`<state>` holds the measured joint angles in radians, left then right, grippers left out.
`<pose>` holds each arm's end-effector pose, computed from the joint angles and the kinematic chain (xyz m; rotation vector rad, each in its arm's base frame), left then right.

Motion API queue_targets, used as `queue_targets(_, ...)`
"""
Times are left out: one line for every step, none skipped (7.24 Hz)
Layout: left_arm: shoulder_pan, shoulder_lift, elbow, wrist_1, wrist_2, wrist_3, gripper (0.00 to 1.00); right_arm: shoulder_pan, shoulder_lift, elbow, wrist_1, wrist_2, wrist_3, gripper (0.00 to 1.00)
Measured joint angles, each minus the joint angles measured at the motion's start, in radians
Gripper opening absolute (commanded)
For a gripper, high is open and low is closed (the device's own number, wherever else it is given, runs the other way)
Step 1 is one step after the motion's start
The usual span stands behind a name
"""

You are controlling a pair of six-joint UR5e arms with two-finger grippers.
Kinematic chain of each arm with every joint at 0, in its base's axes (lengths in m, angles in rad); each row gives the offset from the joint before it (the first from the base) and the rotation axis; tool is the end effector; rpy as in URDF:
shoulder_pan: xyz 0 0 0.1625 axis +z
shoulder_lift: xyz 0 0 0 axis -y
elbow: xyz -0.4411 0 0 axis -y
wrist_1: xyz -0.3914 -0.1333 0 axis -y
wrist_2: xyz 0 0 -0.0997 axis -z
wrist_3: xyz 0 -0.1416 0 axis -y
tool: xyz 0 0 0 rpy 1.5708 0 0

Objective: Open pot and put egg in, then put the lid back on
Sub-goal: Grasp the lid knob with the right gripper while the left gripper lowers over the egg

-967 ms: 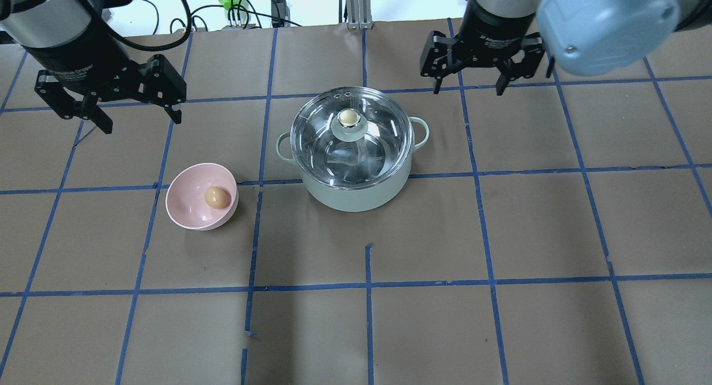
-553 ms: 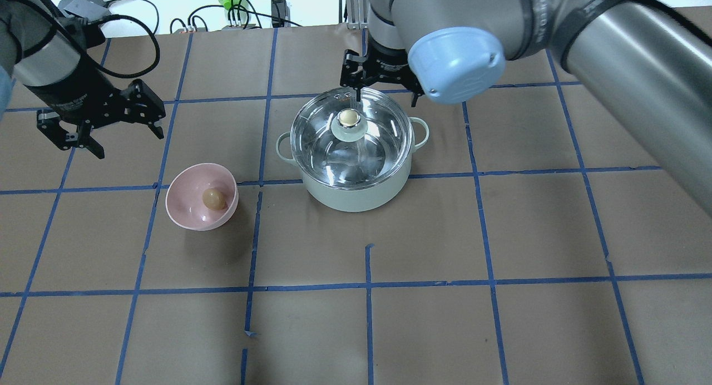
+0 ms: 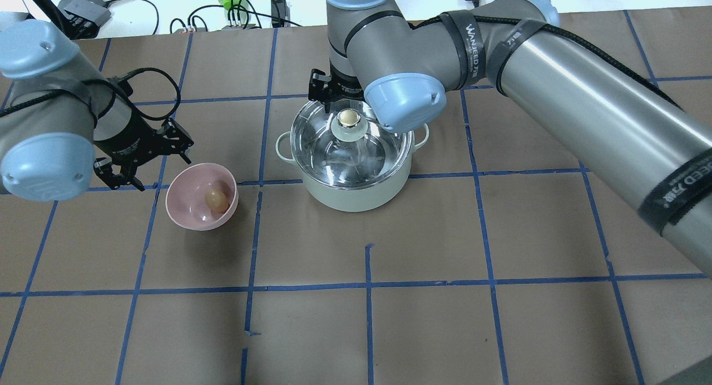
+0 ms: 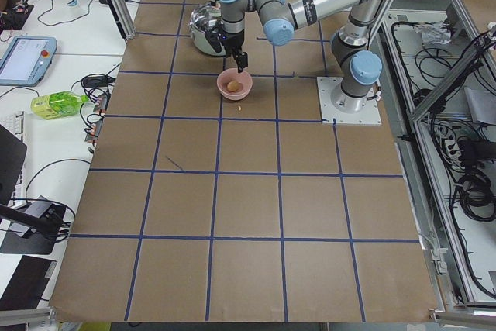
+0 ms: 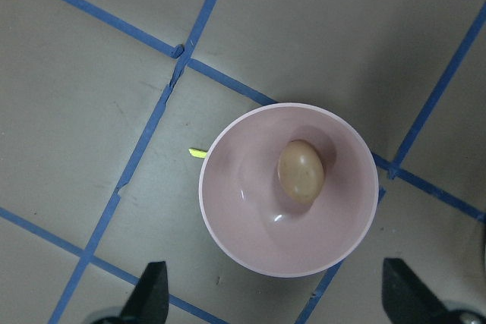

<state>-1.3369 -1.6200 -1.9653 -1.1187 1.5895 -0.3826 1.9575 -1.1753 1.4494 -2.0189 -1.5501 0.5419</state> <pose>-0.0168 -0.4934 0.2943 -0.9478 2.9763 -0.0152 0.3786 -0.5686 0.3414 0.2327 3.0282 -0.2228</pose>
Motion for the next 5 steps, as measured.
queue_targets(0.0, -0.017, -0.046, 0.069, -0.002, -0.02, 1.0, 0.001, -0.003, 0.018, -0.016, -0.005, -0.005, 1.0)
queue_targets(-0.001, -0.03, -0.09, 0.134, -0.005, -0.035, 1.0, 0.002, -0.005, 0.031, -0.031, -0.011, -0.011, 1.0)
queue_targets(-0.002, -0.041, -0.118, 0.183, -0.017, -0.049, 1.0, 0.004, -0.003, 0.036, -0.039, -0.018, -0.018, 1.0)
queue_targets(-0.002, -0.053, -0.132, 0.207, -0.042, -0.056, 1.0, 0.005, 0.003, 0.033, -0.042, -0.025, -0.023, 1.0)
queue_targets(-0.003, -0.064, -0.139, 0.218, -0.062, -0.059, 0.99, 0.011, 0.023, 0.015, -0.041, -0.034, -0.026, 1.0)
